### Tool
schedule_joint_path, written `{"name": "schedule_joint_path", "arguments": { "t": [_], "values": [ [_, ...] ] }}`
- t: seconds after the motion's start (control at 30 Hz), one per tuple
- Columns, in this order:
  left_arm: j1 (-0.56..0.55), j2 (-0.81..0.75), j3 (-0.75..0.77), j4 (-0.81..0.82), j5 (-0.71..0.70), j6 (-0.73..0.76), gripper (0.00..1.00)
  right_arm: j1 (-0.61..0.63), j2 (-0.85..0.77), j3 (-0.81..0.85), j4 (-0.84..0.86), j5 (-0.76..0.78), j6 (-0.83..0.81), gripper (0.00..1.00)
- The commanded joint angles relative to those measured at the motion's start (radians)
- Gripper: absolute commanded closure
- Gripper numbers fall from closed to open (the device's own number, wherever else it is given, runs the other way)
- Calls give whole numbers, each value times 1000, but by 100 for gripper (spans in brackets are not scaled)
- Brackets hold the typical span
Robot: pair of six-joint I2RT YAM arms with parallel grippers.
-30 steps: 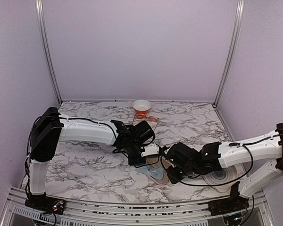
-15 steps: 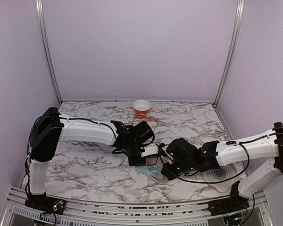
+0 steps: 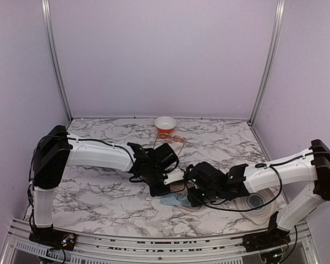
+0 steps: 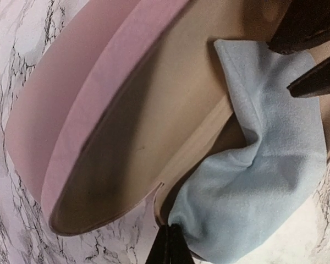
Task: Organize the sunglasses
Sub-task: Adjust the folded cleaning cloth on the sunglasses case.
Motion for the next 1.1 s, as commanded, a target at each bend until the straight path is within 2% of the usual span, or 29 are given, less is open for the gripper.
{"name": "schedule_joint_path", "arguments": {
  "t": [0.0,0.17,0.63,0.97,1.07],
  "values": [
    [-11,-34,11,-5,39,-54,100,-6,-43,31,41,44,28,81],
    [-11,-46,28,-5,58,-107,100,-14,-92,-7,59,82,29,75],
    [-20,-51,49,-21,69,-164,100,-20,17,16,-4,96,97,72],
    [-26,-51,42,-27,88,-192,100,-12,119,50,-16,91,147,72],
    [-26,-51,35,-26,85,-192,100,-8,127,49,-8,89,151,74]
  ]
}}
